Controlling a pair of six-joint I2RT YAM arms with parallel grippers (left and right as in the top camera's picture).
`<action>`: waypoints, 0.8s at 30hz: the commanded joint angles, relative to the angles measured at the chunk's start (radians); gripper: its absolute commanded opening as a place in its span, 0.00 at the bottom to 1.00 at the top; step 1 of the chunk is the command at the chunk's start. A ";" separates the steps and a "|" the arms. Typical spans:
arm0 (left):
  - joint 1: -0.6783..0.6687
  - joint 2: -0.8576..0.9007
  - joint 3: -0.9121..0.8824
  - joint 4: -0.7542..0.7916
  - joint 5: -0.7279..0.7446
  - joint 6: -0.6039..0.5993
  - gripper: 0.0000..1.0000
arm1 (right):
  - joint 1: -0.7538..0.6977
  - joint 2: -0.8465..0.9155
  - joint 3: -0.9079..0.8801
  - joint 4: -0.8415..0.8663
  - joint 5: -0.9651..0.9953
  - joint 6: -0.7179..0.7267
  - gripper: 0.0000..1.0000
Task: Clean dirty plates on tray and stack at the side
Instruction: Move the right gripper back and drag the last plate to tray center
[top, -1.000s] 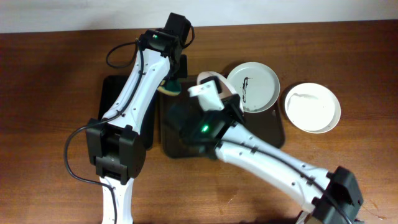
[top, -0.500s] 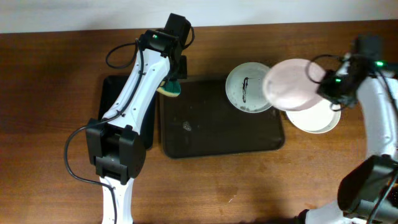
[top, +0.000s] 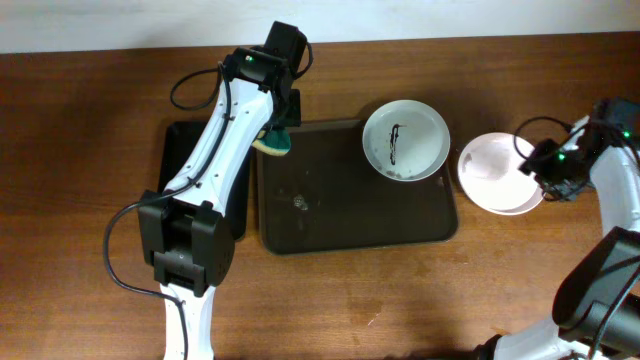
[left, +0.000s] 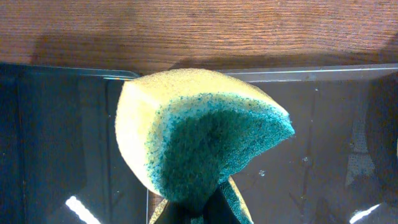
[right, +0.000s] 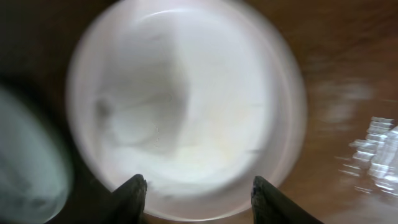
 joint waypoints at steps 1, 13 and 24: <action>0.001 -0.006 0.013 0.000 0.001 0.016 0.00 | 0.172 0.001 0.017 0.039 -0.093 -0.022 0.55; 0.001 -0.006 0.013 0.000 0.000 0.016 0.00 | 0.494 0.175 -0.010 0.112 0.196 0.314 0.27; 0.001 -0.006 0.013 0.000 0.000 0.016 0.00 | 0.752 0.179 -0.010 0.002 0.148 0.238 0.04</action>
